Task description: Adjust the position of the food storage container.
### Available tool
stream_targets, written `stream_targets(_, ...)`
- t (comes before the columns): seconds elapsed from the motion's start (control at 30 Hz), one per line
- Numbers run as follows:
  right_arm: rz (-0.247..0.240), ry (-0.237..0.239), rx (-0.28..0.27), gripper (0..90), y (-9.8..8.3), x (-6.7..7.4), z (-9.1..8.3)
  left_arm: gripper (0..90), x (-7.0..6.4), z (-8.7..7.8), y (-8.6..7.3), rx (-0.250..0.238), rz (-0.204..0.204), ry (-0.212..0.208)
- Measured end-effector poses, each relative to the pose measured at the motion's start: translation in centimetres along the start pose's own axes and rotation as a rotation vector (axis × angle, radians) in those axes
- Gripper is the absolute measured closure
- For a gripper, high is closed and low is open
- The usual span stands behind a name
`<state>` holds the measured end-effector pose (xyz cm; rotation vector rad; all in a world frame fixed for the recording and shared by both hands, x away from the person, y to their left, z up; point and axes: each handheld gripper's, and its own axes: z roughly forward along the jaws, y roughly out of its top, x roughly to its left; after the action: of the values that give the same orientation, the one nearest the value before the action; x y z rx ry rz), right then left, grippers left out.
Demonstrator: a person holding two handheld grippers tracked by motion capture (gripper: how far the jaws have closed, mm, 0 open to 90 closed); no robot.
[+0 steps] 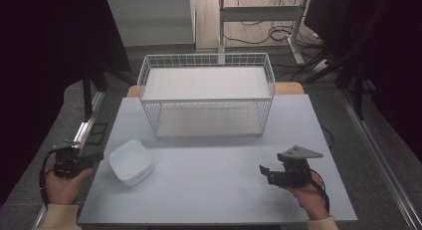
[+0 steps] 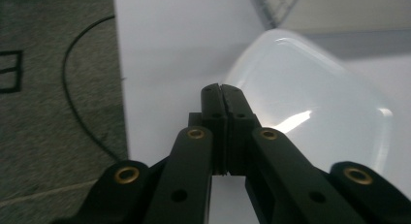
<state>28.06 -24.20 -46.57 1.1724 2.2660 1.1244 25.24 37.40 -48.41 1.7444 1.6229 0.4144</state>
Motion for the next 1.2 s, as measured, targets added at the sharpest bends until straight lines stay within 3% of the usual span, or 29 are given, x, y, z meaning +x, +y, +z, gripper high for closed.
stream_targets(0.33, -0.002, -0.001, 0.009, 20.6, -0.1, 0.0, 0.2, 89.9, 0.9, 2.0, -0.5, 0.056, -0.021, -0.002)
stream_targets(0.87, 0.001, -0.002, 0.015, 20.5, -0.2, 0.0, 0.3, 89.9, 0.9, 3.0, -0.4, 0.073, -0.031, -0.047)
stream_targets(1.2, -0.002, 0.004, 0.021, 20.6, -0.1, 0.1, 0.4, 89.9, -0.5, 3.7, 0.2, 0.079, -0.005, -0.079)
